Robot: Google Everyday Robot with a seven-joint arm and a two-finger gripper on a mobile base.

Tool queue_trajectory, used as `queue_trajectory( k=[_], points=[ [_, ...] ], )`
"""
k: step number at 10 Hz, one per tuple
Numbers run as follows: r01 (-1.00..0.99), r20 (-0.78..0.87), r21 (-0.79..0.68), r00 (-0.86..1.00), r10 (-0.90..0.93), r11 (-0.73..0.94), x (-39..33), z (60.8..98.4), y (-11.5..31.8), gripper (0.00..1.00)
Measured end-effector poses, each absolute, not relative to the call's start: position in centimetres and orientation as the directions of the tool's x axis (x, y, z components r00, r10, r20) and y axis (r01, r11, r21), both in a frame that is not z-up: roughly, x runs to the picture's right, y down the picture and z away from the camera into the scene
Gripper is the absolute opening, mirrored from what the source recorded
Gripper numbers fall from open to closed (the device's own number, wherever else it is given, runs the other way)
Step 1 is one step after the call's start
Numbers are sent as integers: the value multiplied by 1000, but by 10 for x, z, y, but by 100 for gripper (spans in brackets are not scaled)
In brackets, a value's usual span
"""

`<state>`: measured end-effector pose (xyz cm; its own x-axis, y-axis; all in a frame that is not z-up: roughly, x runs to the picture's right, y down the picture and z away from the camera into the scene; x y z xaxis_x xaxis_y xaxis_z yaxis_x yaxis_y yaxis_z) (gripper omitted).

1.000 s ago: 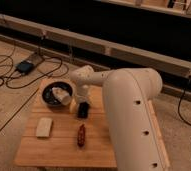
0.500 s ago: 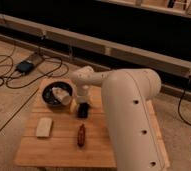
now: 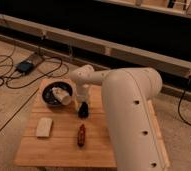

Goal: Place the eraser on the white sponge

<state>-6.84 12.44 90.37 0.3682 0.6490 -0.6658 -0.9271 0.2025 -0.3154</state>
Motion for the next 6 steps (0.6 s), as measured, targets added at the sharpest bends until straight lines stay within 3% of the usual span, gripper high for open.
queue_trajectory(
  k=[1, 2, 6],
  points=[
    [-930, -670, -310, 361, 649, 197, -66, 898, 122, 6],
    [-932, -672, -308, 357, 649, 193, -64, 894, 120, 2],
    [-929, -684, -326, 360, 635, 176, -63, 857, 105, 0]
  ],
)
